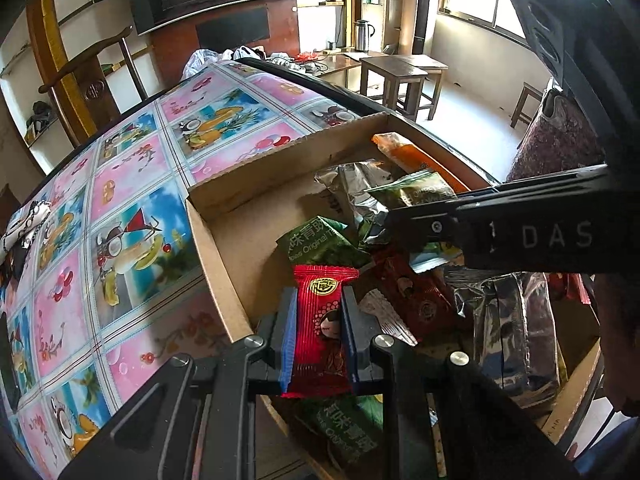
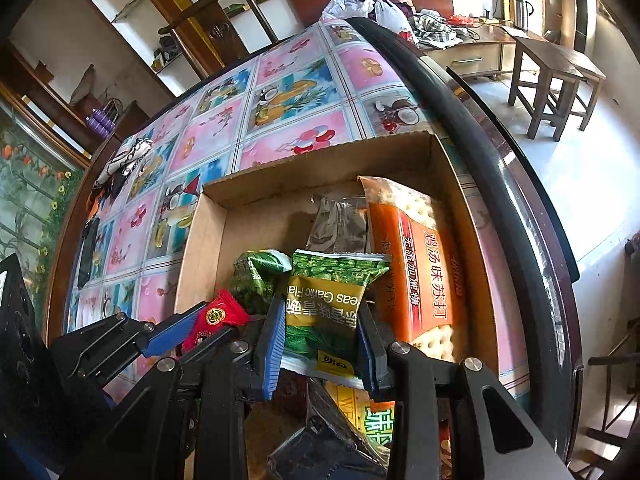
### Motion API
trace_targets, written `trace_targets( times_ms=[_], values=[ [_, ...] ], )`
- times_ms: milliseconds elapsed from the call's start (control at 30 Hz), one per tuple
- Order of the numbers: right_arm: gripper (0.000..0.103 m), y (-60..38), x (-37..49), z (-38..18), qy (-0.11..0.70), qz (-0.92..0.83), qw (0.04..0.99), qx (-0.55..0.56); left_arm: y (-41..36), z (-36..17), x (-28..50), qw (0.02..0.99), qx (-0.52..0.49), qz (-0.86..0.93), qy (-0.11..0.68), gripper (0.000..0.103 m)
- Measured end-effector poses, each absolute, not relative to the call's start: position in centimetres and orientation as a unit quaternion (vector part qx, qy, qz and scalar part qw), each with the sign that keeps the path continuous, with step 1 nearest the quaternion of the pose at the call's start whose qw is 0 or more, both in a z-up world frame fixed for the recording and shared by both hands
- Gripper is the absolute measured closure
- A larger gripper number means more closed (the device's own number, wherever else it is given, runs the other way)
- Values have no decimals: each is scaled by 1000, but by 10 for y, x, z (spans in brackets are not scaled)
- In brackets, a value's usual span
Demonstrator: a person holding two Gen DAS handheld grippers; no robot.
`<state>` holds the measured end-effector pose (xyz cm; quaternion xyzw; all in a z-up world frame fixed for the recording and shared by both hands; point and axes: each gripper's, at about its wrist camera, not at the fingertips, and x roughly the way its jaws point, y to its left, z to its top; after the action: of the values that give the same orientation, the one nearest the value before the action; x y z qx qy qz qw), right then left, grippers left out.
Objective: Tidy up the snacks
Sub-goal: 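Lower both packets into the box and open both grippers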
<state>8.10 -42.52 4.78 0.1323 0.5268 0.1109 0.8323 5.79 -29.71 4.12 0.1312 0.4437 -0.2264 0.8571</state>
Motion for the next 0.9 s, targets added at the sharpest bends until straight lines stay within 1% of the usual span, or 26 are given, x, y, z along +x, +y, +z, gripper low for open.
trace_targets(
  times_ms=[567, 900],
  values=[
    [68, -426, 81, 50, 525, 107, 834, 132, -302, 44, 54, 860, 143, -227, 433, 84],
    [68, -428, 72, 60, 518, 103, 838, 138, -303, 52, 47, 864, 153, -230, 420, 82]
  ],
)
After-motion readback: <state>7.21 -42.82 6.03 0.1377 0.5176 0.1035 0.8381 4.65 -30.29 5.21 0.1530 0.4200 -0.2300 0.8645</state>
